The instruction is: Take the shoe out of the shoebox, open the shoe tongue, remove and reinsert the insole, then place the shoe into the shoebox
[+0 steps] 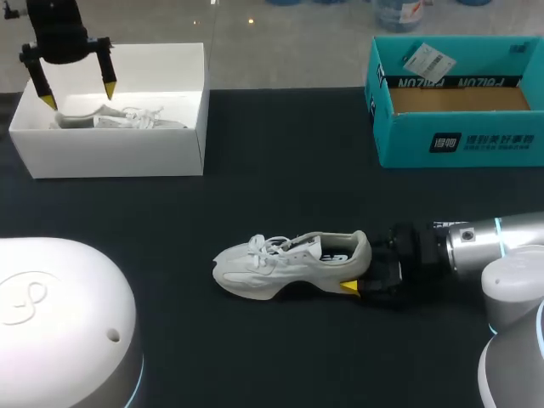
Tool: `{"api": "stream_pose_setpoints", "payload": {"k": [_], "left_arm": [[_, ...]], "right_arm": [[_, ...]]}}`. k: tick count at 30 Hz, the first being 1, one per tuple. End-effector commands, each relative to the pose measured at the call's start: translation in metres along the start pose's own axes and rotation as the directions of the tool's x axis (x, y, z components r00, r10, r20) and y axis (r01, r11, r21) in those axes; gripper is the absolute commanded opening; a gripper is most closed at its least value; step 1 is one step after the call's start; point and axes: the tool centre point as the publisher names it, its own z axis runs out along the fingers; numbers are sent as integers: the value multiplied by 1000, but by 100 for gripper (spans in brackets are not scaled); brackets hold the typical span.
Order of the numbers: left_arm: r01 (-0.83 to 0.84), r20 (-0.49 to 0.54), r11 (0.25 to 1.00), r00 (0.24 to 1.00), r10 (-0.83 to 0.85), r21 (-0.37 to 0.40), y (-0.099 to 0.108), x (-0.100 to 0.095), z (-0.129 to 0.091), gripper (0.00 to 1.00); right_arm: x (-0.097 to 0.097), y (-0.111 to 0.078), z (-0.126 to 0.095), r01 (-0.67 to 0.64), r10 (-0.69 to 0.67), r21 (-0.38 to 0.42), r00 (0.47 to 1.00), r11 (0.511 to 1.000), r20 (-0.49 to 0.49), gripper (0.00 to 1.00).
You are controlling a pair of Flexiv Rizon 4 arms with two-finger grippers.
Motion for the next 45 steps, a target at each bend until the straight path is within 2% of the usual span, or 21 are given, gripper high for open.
{"api": "stream_pose_setpoints", "payload": {"k": [1, 8, 9, 10, 11, 16, 17, 32, 34, 35, 36, 38, 39, 40, 41, 42, 43, 44, 45], "left_arm": [[1, -3, 992, 1000, -1, -129, -35, -9, 18, 100], [-24, -24, 991, 999, 21, -132, -78, -31, 48, 100], [1, -21, 992, 1000, -4, -130, -82, -33, 52, 100], [34, -42, 985, 998, -42, -171, -86, -35, 56, 100], [59, -28, 985, 997, -65, -164, -90, -37, 58, 100], [278, 20, 949, 960, -278, -147, -98, -45, 60, 100], [287, 27, 949, 958, -286, -127, -100, -46, 60, 100], [287, 27, 949, 958, -286, -127, -100, -46, 60, 100], [445, 49, 890, 895, -443, -94, -103, -53, 57, 100], [524, 28, 850, 852, -523, -57, -105, -57, 56, 100], [579, 60, 808, 815, -576, -111, -110, -61, 59, 100], [690, 47, 720, 724, -689, -69, -118, -70, 62, 100], [789, 21, 606, 611, -792, -96, -121, -75, 65, 100], [833, 60, 545, 551, -832, -97, -121, -80, 68, 100], [883, 40, 468, 470, -882, -39, -123, -81, 69, 100], [930, 52, 357, 362, -931, -83, -122, -85, 73, 100], [950, 60, 313, 314, -948, -22, -124, -87, 75, 100], [974, 44, 223, 225, -973, -34, -124, -89, 78, 100], [982, 26, 189, 190, -982, -19, -125, -92, 81, 100]], "right_arm": [[-1, -1, 3, 0, 0, 2, 1000, 1000, 1, 0], [-1, -1, 3, 0, 0, 2, 1000, 1000, 1, 0], [-1, -1, 3, 0, 0, 2, 1000, 1000, 1, 0], [-1, -1, 3, 0, 0, 2, 1000, 1000, 1, 0], [-1, -1, 3, 0, 0, 2, 1000, 1000, 1, 0], [-1, -1, 3, 0, 0, 2, 1000, 1000, 1, 0], [-1, -1, 3, 0, 0, 2, 1000, 1000, 1, 0], [-1, -1, 3, 0, 0, 2, 1000, 1000, 1, 0], [-1, -1, 3, 0, 0, 2, 1000, 1000, 1, 0], [-1, -1, 3, 0, 0, 2, 1000, 1000, 1, 0], [-1, -1, 3, 0, 0, 2, 1000, 1000, 1, 0], [-1, -1, 3, 0, 0, 2, 1000, 1000, 1, 0], [-1, -1, 3, 0, 0, 2, 1000, 1000, 1, 0], [-1, -1, 3, 0, 0, 2, 1000, 1000, 1, 0], [-1, -1, 3, 0, 0, 2, 1000, 1000, 1, 0], [-1, -1, 3, 0, 0, 2, 1000, 1000, 1, 0], [-1, -1, 3, 0, 0, 2, 1000, 1000, 1, 0], [-1, -1, 3, 0, 0, 2, 1000, 1000, 1, 0], [-1, -1, 3, 0, 0, 2, 1000, 1000, 1, 0]]}}
